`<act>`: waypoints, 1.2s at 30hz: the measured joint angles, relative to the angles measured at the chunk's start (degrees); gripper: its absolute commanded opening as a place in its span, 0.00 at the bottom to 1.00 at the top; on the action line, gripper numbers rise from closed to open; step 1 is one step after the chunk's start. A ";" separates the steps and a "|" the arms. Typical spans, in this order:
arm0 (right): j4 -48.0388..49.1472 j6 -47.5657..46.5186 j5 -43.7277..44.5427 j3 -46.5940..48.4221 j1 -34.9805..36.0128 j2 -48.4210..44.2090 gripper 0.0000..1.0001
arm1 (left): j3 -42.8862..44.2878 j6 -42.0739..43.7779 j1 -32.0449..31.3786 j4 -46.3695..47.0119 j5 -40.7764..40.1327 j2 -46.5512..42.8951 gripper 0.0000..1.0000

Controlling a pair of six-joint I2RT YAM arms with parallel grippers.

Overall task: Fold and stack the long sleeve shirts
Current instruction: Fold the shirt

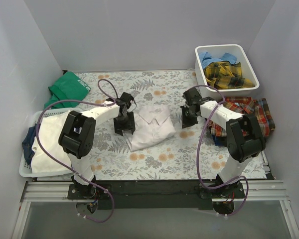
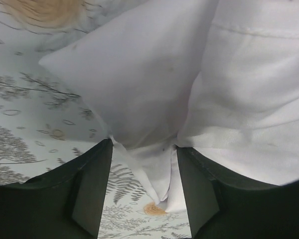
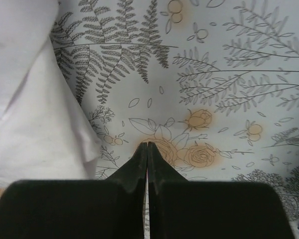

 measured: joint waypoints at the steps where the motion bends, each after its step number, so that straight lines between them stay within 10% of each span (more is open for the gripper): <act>1: 0.00 -0.26 -0.74 -0.02 0.33 0.57 0.01 | 0.20 0.22 0.66 -0.35 -0.44 -0.02 0.59; 9: 0.07 -2.54 -8.20 -0.13 5.05 2.03 0.01 | 4.13 2.80 5.01 -2.19 -2.62 -4.50 0.71; 20: -1.09 -2.34 -6.34 8.92 2.45 1.68 0.43 | 4.81 3.93 5.01 7.76 5.86 -9.14 0.68; 36: -0.46 -2.75 -16.24 20.02 -1.75 13.86 0.47 | 4.70 0.33 5.22 14.38 6.10 -0.57 0.59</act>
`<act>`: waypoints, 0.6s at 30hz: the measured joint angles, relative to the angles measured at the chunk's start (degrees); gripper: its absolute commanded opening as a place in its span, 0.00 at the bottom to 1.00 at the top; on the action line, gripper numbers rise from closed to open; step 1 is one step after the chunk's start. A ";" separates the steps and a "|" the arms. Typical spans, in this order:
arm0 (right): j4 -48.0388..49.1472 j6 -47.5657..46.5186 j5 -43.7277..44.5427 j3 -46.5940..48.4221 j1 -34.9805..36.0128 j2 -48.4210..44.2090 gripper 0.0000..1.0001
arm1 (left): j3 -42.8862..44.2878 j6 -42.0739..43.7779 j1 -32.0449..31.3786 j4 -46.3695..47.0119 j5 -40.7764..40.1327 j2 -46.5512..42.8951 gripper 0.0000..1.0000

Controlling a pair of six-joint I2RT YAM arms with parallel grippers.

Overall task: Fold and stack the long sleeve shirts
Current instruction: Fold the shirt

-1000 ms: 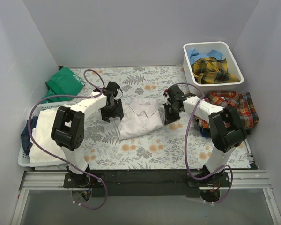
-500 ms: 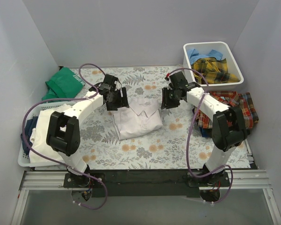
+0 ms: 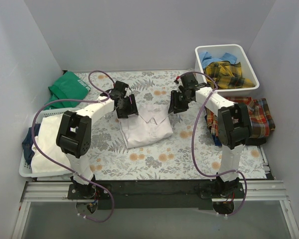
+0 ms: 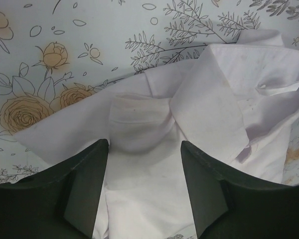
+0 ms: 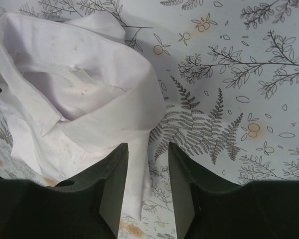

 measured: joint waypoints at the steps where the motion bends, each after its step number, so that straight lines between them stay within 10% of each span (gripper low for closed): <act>1: 0.04 0.02 -0.52 0.17 -0.13 0.15 0.48 | 0.26 -0.17 0.04 0.20 0.00 0.15 0.59; 18: 3.06 0.28 -5.03 7.08 -1.38 8.81 0.64 | 0.72 -1.31 1.60 3.17 0.85 2.80 0.54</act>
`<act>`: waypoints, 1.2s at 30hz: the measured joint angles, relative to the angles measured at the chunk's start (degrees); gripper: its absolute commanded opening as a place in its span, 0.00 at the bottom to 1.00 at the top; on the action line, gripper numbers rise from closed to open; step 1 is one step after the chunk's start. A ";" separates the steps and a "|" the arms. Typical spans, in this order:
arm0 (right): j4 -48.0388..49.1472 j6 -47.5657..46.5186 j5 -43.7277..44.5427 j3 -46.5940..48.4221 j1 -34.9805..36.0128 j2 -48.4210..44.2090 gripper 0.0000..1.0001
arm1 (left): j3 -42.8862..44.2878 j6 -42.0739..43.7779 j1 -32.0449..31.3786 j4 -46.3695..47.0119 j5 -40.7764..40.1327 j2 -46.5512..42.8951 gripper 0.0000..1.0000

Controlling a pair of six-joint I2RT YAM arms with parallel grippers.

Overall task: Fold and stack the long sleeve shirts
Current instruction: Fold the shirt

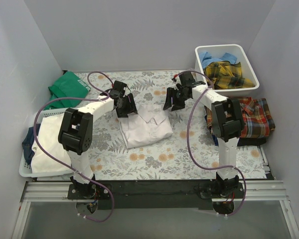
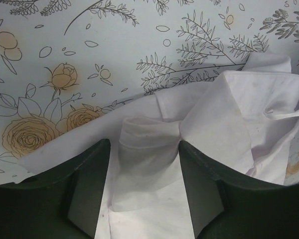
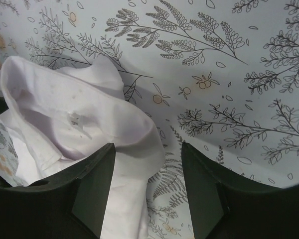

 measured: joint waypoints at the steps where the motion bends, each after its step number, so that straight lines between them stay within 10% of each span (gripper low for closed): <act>1: 0.02 -0.02 -0.31 0.31 -0.02 0.83 0.63 | 0.07 -0.02 0.07 0.02 0.31 0.35 0.50; 13: 0.74 -0.39 -4.74 1.05 -0.04 3.43 0.03 | 0.92 -0.96 0.70 0.42 2.58 0.66 0.00; 36: 2.51 -0.33 -7.85 0.59 0.26 -7.39 0.01 | -0.33 -2.29 0.81 -1.81 2.80 -14.29 0.00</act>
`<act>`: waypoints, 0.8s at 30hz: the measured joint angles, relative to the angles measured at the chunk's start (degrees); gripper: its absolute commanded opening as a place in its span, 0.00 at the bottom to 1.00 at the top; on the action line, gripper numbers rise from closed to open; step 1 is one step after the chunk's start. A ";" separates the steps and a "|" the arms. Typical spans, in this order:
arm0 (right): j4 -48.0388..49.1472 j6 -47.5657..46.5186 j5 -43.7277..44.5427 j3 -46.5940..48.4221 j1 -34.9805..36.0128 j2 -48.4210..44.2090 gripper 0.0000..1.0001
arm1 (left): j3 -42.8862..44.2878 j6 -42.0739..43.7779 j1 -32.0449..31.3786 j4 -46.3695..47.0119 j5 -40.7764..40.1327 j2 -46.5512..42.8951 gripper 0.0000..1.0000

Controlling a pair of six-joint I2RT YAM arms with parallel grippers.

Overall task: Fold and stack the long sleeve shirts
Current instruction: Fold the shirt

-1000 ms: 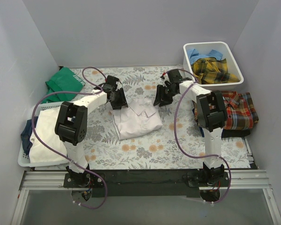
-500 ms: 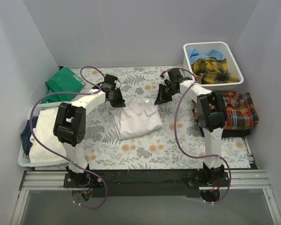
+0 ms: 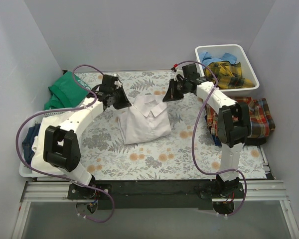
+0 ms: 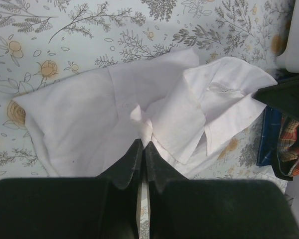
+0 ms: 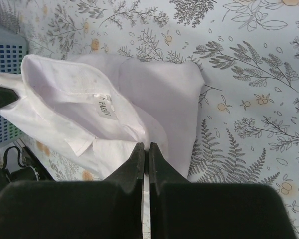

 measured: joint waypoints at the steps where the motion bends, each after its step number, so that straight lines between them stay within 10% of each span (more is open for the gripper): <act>1: 0.07 0.00 -0.44 0.37 0.17 0.28 0.01 | -0.61 -0.11 0.00 0.02 -0.28 -0.72 0.00; 17: -3.13 -1.66 -4.11 13.25 4.66 15.08 0.02 | -9.70 -5.53 0.00 -2.32 -12.37 -3.02 0.00; 24: -4.37 0.09 -0.09 16.61 4.59 18.23 0.44 | -8.41 -5.86 0.00 -1.86 -15.87 3.08 0.00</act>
